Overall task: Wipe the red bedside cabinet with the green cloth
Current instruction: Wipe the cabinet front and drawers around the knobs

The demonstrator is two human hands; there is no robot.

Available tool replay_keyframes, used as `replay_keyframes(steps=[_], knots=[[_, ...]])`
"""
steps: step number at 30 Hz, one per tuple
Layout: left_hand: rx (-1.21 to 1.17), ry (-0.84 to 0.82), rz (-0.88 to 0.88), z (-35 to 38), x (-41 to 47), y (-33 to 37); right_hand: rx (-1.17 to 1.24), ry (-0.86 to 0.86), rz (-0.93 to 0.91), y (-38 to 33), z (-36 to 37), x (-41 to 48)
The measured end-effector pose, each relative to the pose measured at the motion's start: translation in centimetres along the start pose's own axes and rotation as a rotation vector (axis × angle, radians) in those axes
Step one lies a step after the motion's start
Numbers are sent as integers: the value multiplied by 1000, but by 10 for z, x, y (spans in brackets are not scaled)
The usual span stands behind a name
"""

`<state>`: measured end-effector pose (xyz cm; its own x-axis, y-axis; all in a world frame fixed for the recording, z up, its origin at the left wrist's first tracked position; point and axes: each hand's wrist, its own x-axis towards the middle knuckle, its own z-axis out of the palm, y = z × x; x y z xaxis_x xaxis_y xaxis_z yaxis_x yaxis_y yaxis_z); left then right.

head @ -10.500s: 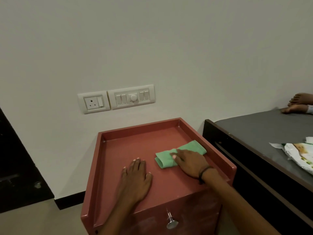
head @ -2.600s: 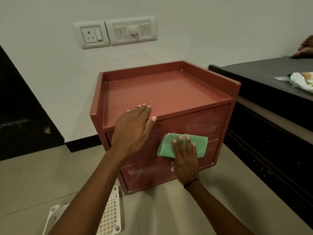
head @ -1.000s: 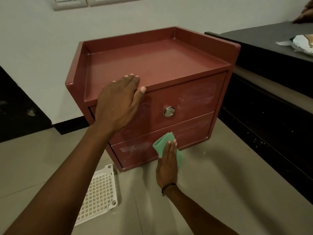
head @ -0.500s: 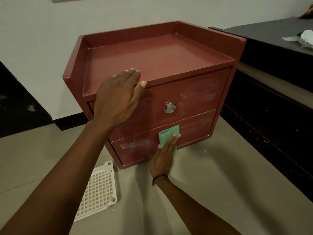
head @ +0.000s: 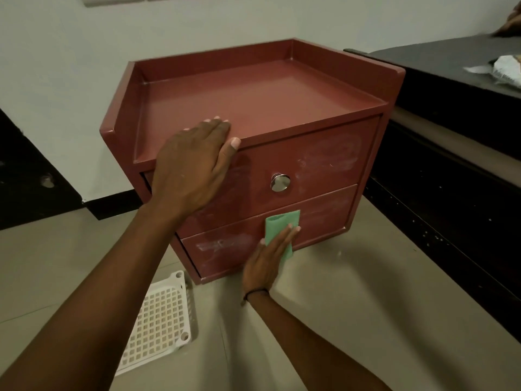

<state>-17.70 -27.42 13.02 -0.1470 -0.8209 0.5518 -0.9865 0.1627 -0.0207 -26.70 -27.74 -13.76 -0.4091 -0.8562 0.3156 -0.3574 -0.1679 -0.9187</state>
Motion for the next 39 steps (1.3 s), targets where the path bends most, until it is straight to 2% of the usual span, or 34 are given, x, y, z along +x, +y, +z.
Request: replay_keyframes(steps=[2, 4, 6, 9, 10, 12, 14, 18, 24, 28, 31, 34, 36, 39], knots=[[-3, -6, 7, 1, 1, 0, 230, 145, 245, -27, 15, 14], [-10, -3, 5, 1, 1, 0, 274, 226, 348, -39, 23, 19], [-9, 5, -4, 2, 1, 1, 157, 178, 249, -34, 20, 9], [-2, 8, -10, 2, 0, 2, -135, 42, -14, 3, 8, -12], [0, 4, -13, 2, 1, 2, -171, 15, -62, 13, 5, -15], [0, -2, -12, 1, 1, 1, -81, 0, -59, 12, 4, -9], [-5, -6, -12, 1, 0, 1, 104, 59, 67, -7, 7, 0], [-6, -20, -17, 1, 0, 2, 364, 216, 497, -42, 16, 26], [-14, -40, -30, -2, 0, 5, 583, 119, 730, -51, -36, 43], [-39, -37, -16, -5, 1, 7, 660, 232, 525, -77, -84, 109], [-54, -35, -18, -7, 1, 8, 539, 222, 314, -97, -93, 157], [-65, -42, -30, -6, 1, 9, 386, 214, 98, -109, -74, 157], [-67, -43, -25, -6, 1, 8, 314, 139, -72, -113, -64, 126], [-63, -51, -18, -7, 0, 6, 175, -61, -346, -105, -59, 82]])
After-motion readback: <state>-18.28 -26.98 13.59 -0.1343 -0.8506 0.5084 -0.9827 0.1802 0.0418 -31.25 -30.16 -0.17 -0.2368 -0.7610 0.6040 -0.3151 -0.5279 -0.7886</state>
